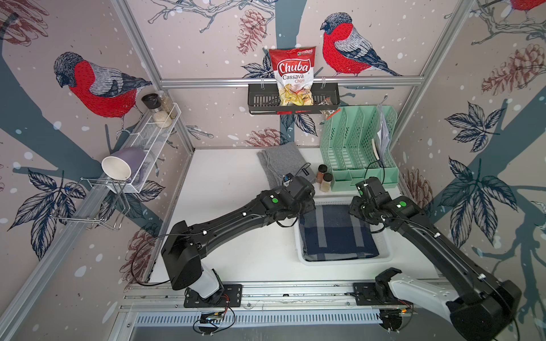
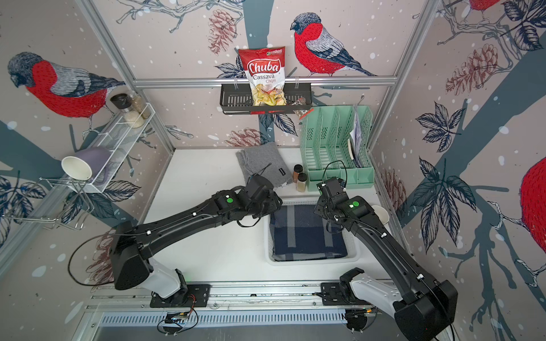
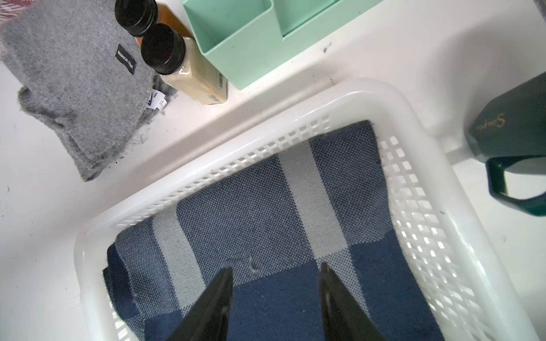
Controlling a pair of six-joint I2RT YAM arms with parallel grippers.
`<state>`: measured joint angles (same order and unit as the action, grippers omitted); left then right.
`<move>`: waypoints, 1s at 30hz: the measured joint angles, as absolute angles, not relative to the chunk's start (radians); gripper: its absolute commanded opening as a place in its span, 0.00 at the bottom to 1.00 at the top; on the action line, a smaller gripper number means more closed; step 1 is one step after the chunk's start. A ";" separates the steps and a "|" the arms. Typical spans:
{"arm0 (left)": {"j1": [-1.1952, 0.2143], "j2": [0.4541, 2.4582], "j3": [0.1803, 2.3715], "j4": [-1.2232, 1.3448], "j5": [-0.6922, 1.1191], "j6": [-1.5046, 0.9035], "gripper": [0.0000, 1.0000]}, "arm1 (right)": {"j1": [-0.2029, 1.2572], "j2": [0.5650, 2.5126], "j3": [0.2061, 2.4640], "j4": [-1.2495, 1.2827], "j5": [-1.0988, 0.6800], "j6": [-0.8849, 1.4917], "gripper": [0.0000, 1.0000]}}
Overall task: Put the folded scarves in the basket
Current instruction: Move the scarf to the center of the board.
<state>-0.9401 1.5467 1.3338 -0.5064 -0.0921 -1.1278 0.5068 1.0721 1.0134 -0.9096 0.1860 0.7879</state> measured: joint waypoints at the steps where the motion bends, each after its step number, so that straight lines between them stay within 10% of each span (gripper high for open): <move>1: -0.905 1.531 1.330 -0.506 -0.096 -1.120 0.50 | 0.510 1.072 1.016 -0.905 0.186 0.788 0.53; 16: -0.273 1.665 1.265 -0.295 0.123 -0.936 0.42 | 0.537 1.036 1.016 -0.778 0.123 0.779 0.56; 30: -0.142 2.271 1.816 -0.210 0.266 -0.823 0.44 | 0.543 1.061 1.003 -0.516 0.025 0.732 0.58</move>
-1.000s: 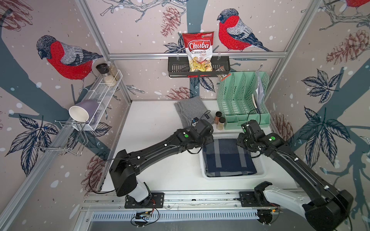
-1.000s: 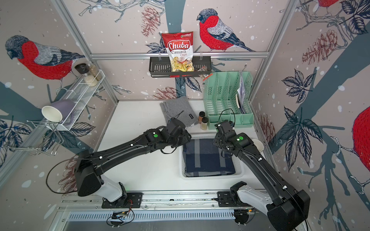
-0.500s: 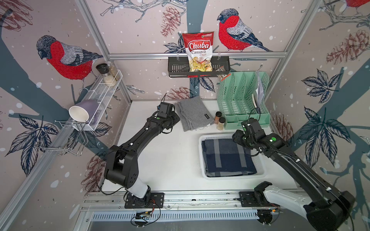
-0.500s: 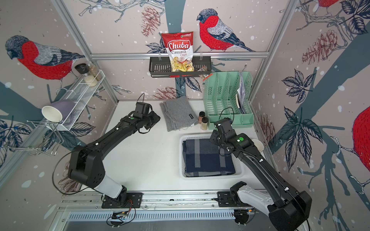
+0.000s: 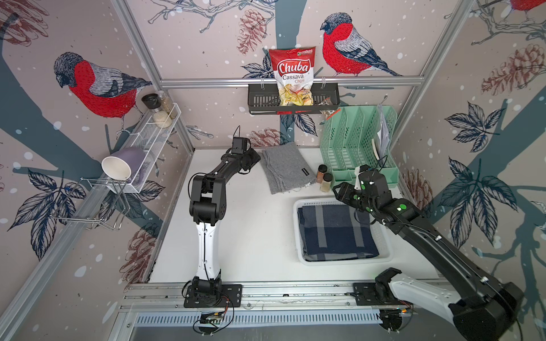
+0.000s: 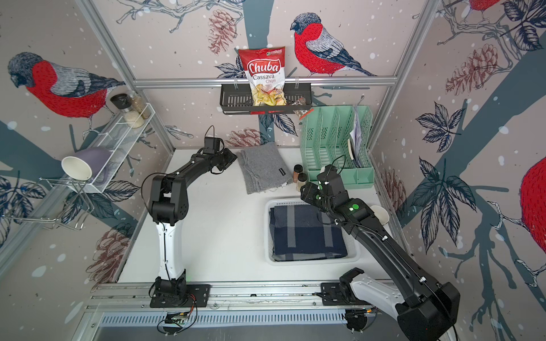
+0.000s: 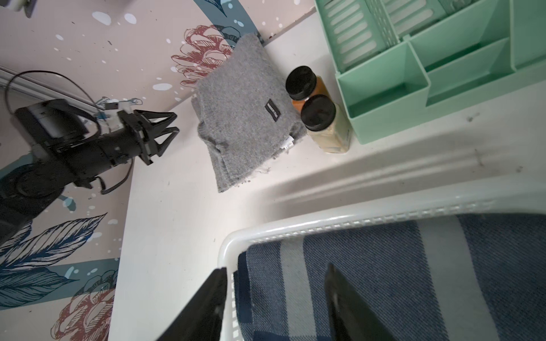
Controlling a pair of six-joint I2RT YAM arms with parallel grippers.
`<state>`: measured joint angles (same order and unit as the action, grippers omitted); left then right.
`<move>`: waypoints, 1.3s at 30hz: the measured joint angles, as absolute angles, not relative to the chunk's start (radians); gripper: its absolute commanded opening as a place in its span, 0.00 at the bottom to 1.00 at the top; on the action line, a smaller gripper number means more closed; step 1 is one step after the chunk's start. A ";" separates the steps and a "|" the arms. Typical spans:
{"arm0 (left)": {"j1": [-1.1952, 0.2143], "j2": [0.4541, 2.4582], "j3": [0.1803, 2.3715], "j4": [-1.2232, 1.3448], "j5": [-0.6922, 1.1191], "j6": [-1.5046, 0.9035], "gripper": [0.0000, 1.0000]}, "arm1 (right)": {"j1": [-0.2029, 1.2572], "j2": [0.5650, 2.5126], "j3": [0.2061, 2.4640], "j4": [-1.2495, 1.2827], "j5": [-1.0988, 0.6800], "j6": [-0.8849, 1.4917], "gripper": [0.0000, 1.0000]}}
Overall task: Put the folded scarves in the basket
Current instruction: Move the scarf to the center of the board.
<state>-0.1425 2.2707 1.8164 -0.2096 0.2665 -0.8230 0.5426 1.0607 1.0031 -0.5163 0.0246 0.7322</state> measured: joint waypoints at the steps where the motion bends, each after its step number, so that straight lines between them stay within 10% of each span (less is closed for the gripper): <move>1: -0.136 2.316 1.870 -0.220 0.276 -0.813 0.45 | 0.544 1.074 1.013 -0.504 0.016 0.732 0.58; 10: -0.109 2.633 2.280 -0.281 0.357 -0.770 0.42 | 0.543 1.154 1.057 -0.472 -0.001 0.730 0.59; 19: -0.102 2.726 2.363 -0.295 0.401 -0.781 0.00 | 0.535 1.193 1.058 -0.469 -0.012 0.730 0.59; 39: -0.035 2.492 1.948 -0.165 0.344 -0.830 0.00 | 0.550 1.206 1.058 -0.469 -0.052 0.729 0.59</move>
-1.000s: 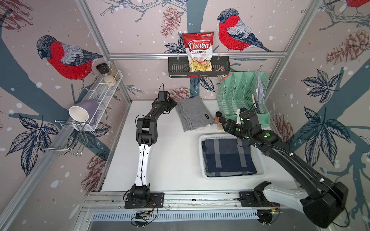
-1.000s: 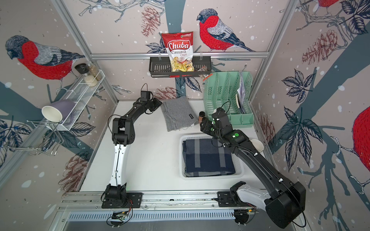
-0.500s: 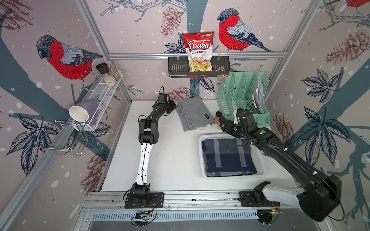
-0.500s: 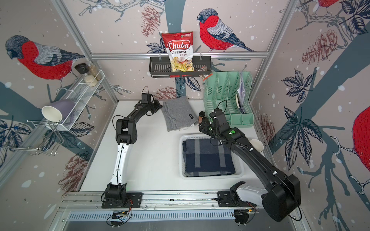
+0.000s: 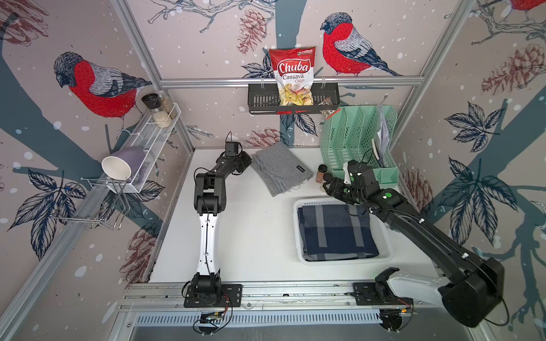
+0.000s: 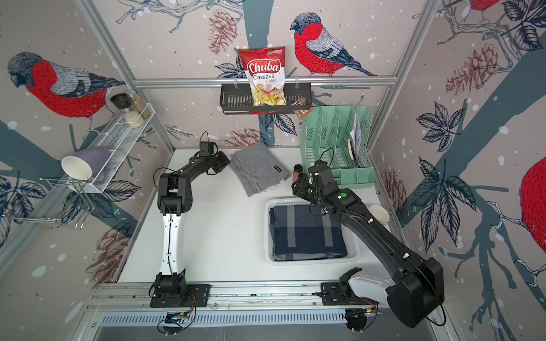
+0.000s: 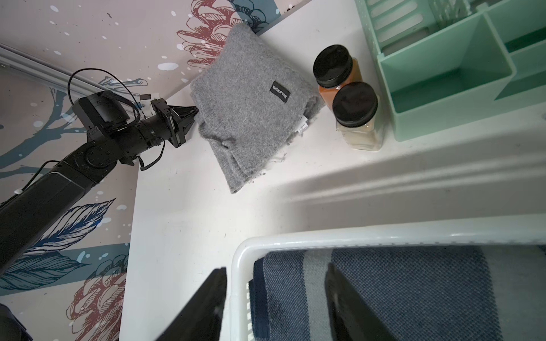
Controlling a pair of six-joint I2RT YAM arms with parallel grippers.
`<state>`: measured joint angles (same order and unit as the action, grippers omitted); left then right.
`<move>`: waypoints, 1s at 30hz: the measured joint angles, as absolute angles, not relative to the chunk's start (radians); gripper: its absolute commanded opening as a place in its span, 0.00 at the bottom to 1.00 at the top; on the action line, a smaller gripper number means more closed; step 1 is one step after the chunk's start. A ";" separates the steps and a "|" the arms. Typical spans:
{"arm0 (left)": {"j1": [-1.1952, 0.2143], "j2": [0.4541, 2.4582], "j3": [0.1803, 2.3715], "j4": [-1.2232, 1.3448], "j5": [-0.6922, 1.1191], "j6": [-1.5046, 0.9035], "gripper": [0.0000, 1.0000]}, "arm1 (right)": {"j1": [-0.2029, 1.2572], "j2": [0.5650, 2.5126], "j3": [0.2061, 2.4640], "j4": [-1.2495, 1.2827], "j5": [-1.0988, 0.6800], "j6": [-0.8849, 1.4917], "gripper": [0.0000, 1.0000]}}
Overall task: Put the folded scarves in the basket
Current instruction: Move the scarf to the center of the board.
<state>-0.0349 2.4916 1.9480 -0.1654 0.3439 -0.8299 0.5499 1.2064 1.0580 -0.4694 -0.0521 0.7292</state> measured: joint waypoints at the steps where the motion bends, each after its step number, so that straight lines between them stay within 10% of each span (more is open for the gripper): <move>1: -0.029 2.469 1.911 -0.158 0.339 -0.830 0.00 | 0.553 1.208 1.058 -0.469 -0.055 0.729 0.59; 30: 0.146 1.681 0.867 -0.030 0.126 -0.964 0.00 | 0.709 1.419 1.149 -0.510 -0.085 0.732 0.62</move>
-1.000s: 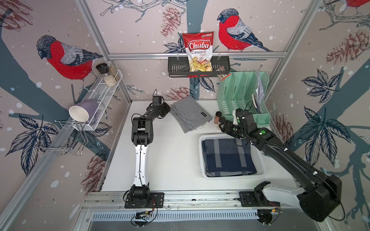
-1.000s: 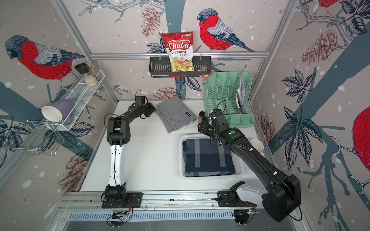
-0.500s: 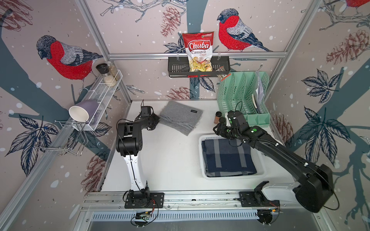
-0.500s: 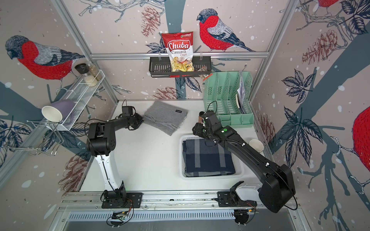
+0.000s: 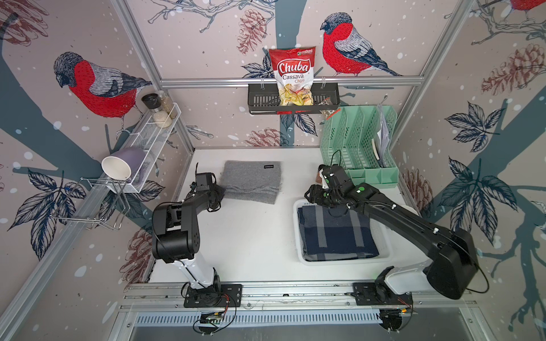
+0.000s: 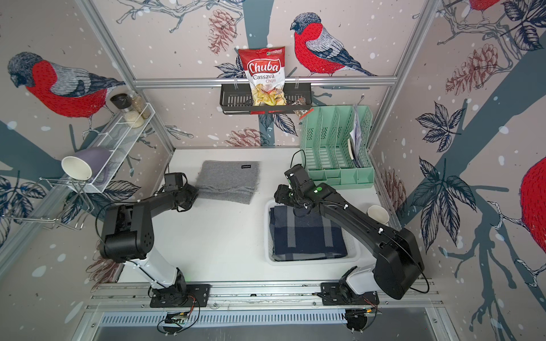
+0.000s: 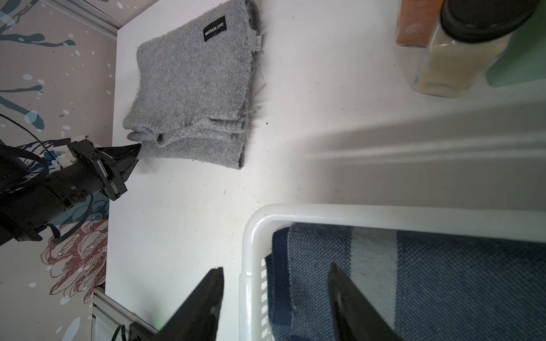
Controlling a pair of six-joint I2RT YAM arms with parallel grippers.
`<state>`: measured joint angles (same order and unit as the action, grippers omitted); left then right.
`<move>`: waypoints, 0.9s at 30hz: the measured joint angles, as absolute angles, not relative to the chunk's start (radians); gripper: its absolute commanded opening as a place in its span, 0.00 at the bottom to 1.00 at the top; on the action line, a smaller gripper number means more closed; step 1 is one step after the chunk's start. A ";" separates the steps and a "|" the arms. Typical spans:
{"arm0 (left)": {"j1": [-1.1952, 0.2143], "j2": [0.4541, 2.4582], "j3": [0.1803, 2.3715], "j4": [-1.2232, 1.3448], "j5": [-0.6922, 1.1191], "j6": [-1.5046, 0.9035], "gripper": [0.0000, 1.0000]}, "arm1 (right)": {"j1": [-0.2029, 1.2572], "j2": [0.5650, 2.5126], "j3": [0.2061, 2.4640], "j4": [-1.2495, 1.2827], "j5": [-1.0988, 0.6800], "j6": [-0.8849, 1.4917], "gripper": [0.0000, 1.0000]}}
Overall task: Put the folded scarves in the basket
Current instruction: Move the scarf to the center of the board.
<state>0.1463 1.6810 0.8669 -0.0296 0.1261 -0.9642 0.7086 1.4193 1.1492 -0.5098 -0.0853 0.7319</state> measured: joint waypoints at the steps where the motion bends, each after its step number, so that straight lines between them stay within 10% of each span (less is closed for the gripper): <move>1: 0.146 1.657 0.846 -0.037 0.117 -0.968 0.00 | 0.715 1.427 1.153 -0.510 -0.085 0.732 0.62; 27: 0.166 0.993 0.398 -0.323 -0.059 -1.049 0.00 | 0.907 1.669 1.342 -0.506 -0.089 0.737 0.68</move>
<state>0.1661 0.9932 0.3977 -0.3229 -0.0586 -1.0489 0.9070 1.6691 1.3418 -0.5056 -0.0891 0.7372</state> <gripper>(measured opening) 0.077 0.680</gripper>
